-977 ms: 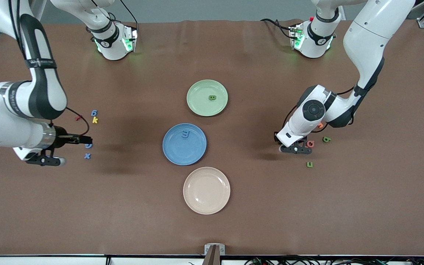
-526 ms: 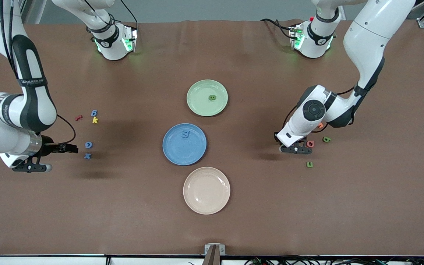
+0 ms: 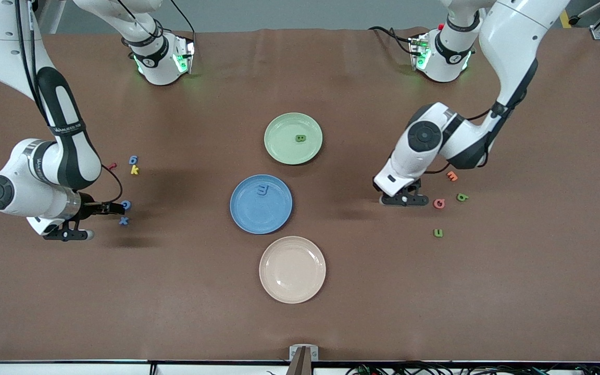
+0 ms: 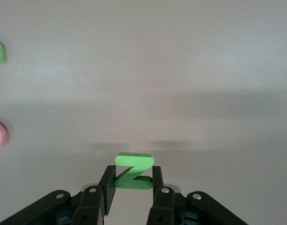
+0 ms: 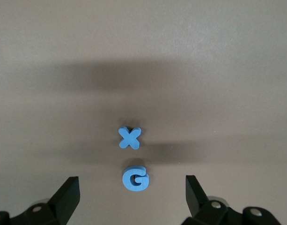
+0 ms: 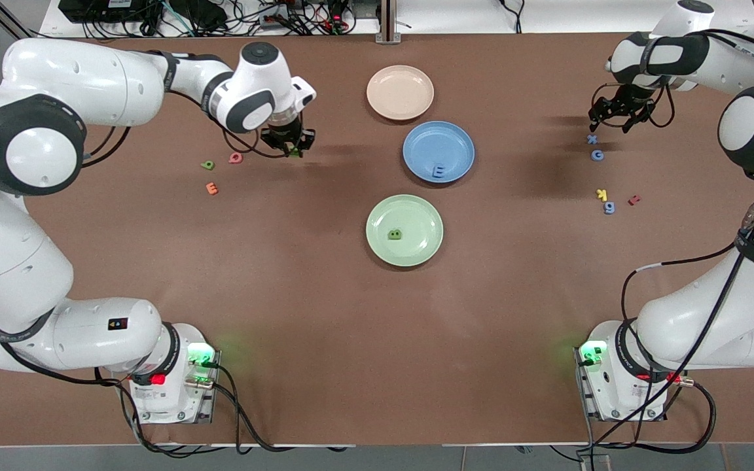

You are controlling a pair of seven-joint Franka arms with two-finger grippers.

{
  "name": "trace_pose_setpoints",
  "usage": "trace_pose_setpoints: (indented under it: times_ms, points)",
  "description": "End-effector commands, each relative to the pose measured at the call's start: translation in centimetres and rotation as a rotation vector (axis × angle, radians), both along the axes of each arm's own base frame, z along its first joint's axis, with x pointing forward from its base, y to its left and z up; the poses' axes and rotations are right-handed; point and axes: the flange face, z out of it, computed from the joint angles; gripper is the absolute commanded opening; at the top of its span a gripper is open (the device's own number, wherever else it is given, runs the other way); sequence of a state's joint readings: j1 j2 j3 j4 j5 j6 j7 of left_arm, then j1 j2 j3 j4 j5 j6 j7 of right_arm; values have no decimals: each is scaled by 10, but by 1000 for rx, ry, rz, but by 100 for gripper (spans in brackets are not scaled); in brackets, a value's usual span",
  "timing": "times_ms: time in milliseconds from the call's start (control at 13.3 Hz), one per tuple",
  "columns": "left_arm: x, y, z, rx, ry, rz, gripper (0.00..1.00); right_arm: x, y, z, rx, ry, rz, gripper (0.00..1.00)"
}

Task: Sort letters by color into matching plates
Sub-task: 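Place the green Z on the green plate while the right gripper reaches G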

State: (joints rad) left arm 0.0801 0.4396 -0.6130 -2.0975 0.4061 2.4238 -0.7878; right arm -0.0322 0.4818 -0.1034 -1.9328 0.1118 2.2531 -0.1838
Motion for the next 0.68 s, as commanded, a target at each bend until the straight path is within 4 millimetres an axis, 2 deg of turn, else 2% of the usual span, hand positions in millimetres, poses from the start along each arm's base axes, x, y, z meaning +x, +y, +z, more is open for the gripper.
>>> trace_pose_setpoints:
  times_ms: [0, 225, 376, 601]
  points:
    - [-33, -45, 7, -9, 11, 86, 4, -16, 4, -14, -11, -17, 21, 100]
    - [-80, -106, 10, -16, 8, 158, 3, -24, 9, -28, -12, -1, 29, 100]
    - [-110, -138, 9, -19, 13, 189, 3, -29, 8, -34, -13, 5, 27, 99]
    - [-140, -185, 9, -48, 24, 234, 3, -33, 6, -42, -13, 5, 14, 98]
